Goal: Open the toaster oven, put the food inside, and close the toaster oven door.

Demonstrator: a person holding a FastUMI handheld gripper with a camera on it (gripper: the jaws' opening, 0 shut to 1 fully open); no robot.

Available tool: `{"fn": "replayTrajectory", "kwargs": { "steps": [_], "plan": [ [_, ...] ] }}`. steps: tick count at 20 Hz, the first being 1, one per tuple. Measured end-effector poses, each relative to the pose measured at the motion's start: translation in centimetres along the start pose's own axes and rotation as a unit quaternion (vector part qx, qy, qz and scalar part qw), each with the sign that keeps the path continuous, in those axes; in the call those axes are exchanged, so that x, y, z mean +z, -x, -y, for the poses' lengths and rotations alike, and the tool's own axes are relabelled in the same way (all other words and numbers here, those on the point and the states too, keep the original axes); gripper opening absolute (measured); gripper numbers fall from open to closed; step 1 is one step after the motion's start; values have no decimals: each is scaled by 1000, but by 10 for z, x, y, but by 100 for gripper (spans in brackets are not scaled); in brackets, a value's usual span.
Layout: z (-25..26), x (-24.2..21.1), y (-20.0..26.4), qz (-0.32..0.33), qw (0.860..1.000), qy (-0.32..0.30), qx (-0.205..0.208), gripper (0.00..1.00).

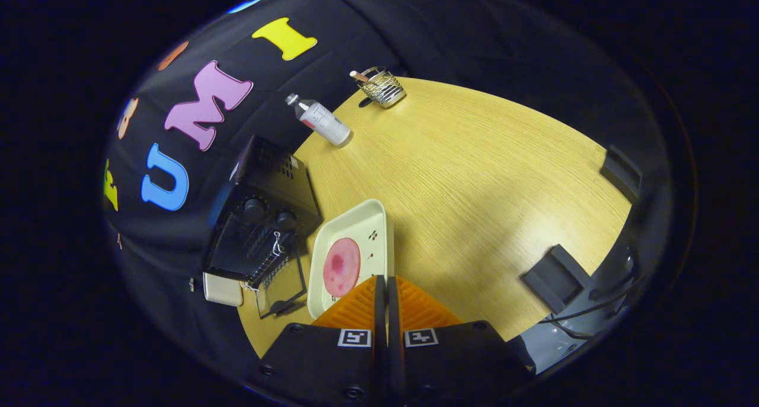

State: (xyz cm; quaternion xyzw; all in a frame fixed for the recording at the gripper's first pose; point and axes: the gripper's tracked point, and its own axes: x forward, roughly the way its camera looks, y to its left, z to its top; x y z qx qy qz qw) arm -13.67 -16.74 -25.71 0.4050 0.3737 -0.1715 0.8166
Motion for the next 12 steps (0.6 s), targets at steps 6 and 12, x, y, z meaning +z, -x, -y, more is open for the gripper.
{"fn": "replayTrajectory", "kwargs": {
  "steps": [6, 12],
  "plan": [
    [-29, -22, 29, 32, 997, -75, 14, 6],
    [-102, -43, 23, 38, 992, -105, 65, 6]
  ]
}}
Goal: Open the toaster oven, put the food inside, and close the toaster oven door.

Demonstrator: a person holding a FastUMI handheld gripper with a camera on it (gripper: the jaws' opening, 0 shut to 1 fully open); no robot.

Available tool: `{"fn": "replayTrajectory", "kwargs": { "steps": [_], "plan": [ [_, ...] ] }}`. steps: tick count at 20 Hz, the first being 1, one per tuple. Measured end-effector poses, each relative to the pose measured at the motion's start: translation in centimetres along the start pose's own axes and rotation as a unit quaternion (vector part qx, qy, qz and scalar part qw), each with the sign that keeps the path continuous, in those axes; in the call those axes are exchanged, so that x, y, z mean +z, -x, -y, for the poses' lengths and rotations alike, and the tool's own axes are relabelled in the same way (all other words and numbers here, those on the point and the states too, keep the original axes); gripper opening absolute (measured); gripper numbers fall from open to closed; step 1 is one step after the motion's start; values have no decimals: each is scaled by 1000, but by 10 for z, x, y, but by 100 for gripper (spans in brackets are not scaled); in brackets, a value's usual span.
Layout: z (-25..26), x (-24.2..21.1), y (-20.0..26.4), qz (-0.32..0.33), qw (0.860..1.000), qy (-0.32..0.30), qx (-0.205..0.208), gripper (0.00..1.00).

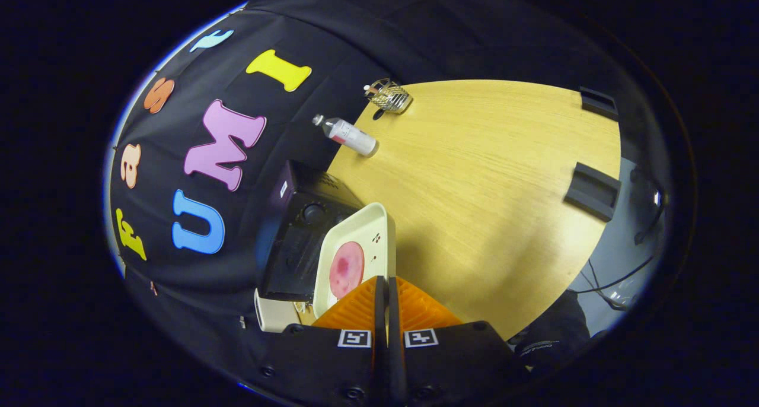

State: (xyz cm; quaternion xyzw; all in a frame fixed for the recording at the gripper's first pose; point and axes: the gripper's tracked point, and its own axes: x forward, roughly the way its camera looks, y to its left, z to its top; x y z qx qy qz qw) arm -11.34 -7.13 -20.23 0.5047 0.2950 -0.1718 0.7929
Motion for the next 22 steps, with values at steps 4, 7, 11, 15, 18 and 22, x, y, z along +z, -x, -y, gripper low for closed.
{"fn": "replayTrajectory", "kwargs": {
  "steps": [4, 7, 11, 15, 18, 22],
  "plan": [
    [-43, -29, -25, -16, 999, 24, 22, 6],
    [-65, -50, -45, -27, 999, 28, 38, 6],
    [-88, -64, -92, -22, 998, 36, 44, 6],
    [-99, -72, -138, -7, 999, 11, 43, 6],
    [-109, -72, -164, 13, 998, -25, 49, 6],
    [-122, -69, -193, 42, 995, -63, 58, 6]
  ]
}}
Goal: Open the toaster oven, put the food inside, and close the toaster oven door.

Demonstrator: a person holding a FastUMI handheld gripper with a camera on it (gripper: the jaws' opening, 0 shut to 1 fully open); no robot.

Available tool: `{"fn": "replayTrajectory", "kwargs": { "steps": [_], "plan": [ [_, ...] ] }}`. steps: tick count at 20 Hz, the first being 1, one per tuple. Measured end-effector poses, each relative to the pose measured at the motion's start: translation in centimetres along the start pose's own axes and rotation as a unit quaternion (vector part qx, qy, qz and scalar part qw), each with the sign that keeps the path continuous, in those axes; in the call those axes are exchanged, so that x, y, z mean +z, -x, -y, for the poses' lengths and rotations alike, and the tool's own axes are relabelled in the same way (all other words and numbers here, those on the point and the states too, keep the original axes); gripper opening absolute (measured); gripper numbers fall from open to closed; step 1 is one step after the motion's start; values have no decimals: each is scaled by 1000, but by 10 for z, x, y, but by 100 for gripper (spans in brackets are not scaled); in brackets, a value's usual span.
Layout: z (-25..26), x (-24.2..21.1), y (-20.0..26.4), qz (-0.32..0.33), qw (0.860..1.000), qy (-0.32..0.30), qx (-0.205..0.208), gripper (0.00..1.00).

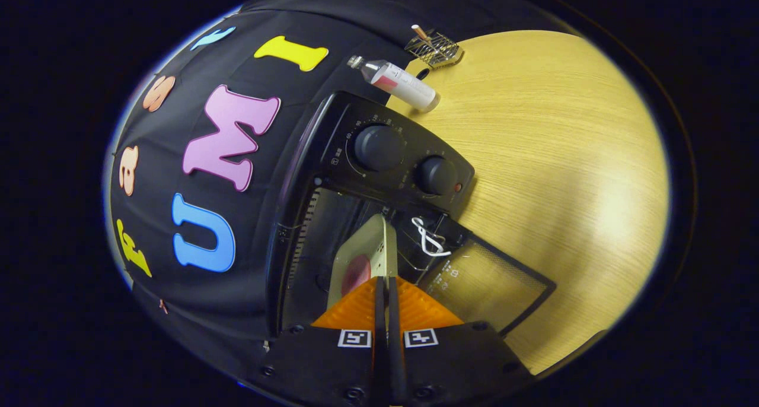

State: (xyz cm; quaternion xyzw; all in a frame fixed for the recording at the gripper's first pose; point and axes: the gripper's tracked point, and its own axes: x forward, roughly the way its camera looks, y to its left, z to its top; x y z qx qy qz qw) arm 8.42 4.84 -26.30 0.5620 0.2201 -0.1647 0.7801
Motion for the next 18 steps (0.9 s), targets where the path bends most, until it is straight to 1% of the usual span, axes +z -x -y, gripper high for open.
{"fn": "replayTrajectory", "kwargs": {
  "steps": [4, 7, 9, 10, 11, 13, 14, 16, 18],
  "plan": [
    [-7, 1, -22, 16, 1000, -24, 4, 6],
    [-5, 5, -32, 30, 999, -33, -11, 6],
    [-6, 1, -34, 24, 999, -42, -18, 6],
    [-9, -8, -35, 13, 999, -42, -12, 8],
    [-10, -14, -32, 3, 999, -39, -11, 8],
    [-12, -25, -25, -12, 999, -29, -5, 19],
    [-14, -28, -20, -16, 1000, -26, -1, 32],
    [-19, -30, -9, -20, 1000, -14, 7, 64],
    [-15, -34, 8, -25, 1000, 14, 3, 97]
  ]
}}
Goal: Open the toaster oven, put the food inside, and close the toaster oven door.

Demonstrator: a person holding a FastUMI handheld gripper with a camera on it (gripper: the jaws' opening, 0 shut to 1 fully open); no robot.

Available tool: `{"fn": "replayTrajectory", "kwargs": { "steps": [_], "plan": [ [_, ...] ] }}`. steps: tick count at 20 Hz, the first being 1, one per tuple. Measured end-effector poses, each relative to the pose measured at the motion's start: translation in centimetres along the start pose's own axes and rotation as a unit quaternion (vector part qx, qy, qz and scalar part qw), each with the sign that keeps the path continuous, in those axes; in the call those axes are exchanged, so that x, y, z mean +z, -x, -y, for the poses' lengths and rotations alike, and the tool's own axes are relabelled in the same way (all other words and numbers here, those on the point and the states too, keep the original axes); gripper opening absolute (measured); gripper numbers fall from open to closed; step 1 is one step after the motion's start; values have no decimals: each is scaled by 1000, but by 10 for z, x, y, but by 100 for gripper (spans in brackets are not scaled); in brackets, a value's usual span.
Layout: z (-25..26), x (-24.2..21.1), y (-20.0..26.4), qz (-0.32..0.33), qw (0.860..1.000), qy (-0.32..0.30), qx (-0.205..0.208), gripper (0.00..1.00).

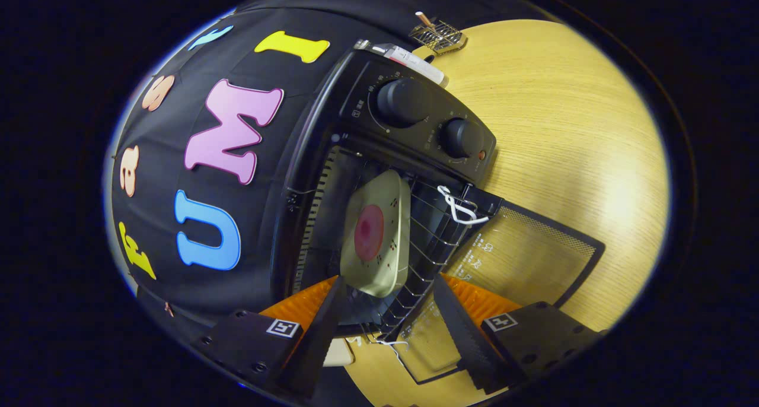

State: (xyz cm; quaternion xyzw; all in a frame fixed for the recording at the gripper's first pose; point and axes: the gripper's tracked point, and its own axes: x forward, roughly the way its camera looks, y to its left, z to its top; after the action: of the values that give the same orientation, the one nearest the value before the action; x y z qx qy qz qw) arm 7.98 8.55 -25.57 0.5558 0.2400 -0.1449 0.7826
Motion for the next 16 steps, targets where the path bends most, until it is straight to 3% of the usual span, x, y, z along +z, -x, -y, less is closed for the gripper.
{"fn": "replayTrajectory", "kwargs": {
  "steps": [4, 7, 12, 16],
  "plan": [
    [8, 7, 41, 30, 996, 77, -15, 99],
    [8, 1, 66, 23, 986, 161, -22, 99],
    [16, -17, 97, -11, 953, 301, -30, 99],
    [56, -35, 109, -49, 923, 376, -62, 100]
  ]
}}
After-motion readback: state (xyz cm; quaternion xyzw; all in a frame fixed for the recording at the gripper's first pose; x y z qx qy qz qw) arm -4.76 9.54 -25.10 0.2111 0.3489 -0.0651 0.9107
